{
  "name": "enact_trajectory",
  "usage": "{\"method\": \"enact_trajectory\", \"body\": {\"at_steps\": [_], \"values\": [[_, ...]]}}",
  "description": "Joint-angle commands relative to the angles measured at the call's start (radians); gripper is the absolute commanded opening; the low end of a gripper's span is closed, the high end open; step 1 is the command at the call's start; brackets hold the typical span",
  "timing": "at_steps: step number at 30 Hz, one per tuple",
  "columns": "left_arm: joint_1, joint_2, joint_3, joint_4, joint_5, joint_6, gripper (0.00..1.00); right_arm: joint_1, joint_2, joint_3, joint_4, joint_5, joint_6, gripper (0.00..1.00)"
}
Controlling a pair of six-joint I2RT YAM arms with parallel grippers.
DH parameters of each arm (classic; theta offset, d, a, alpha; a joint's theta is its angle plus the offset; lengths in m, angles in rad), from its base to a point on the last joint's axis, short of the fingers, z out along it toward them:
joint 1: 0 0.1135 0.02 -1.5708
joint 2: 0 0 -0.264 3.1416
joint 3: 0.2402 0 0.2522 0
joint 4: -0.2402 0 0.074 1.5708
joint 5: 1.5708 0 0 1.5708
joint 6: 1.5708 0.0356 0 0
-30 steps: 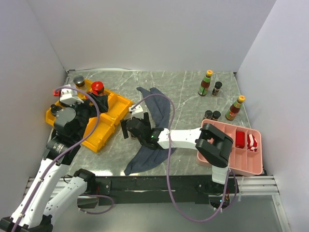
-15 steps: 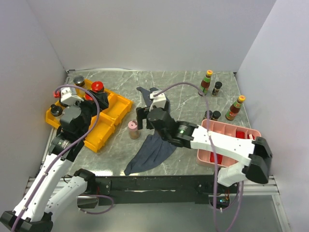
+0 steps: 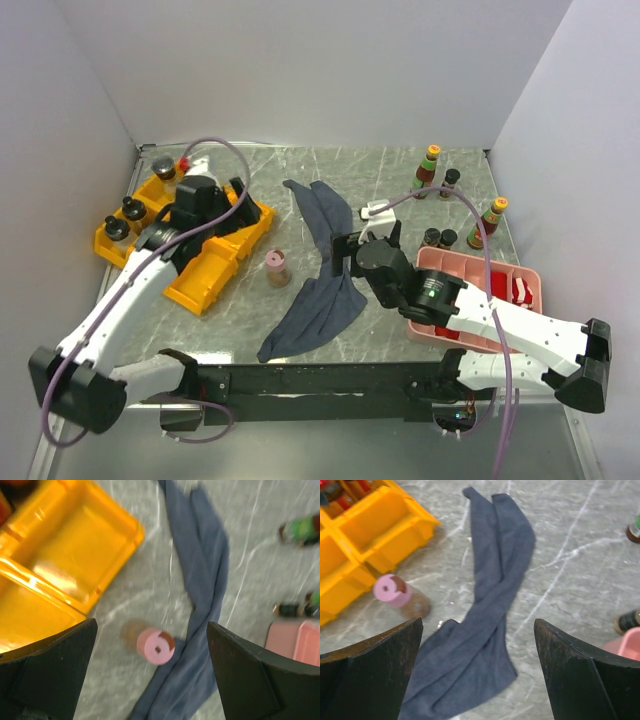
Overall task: Organize the condiment bottles
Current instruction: Pick up the bottle from the center of the board.
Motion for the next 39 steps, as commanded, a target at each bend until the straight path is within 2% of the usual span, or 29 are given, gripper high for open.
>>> {"method": "enact_trajectory", "body": {"at_steps": [1, 5, 10, 29, 37, 38, 39], "values": [[-0.056, 0.063, 0.053, -0.119, 0.112, 0.061, 0.97, -0.013, -0.036, -0.036, 0.077, 0.072, 0.010, 1.00], [-0.139, 0.137, 0.047, -0.146, 0.057, 0.065, 0.99, -0.015, -0.026, -0.039, 0.066, 0.100, 0.019, 1.00], [-0.208, 0.209, 0.047, -0.137, 0.045, 0.067, 0.87, -0.016, -0.039, -0.056, 0.083, 0.095, 0.026, 1.00], [-0.231, 0.372, 0.033, -0.100, -0.031, 0.075, 0.65, -0.018, -0.045, -0.070, 0.097, 0.077, 0.015, 1.00], [-0.231, 0.370, 0.025, -0.099, -0.063, 0.035, 0.38, -0.018, -0.051, -0.075, 0.100, 0.074, 0.013, 1.00], [-0.230, 0.369, 0.027, -0.100, -0.061, 0.032, 0.26, -0.018, -0.051, -0.075, 0.100, 0.074, 0.013, 1.00], [-0.231, 0.365, 0.028, -0.102, -0.057, 0.030, 0.18, -0.019, -0.051, -0.075, 0.098, 0.072, 0.013, 1.00]]}}
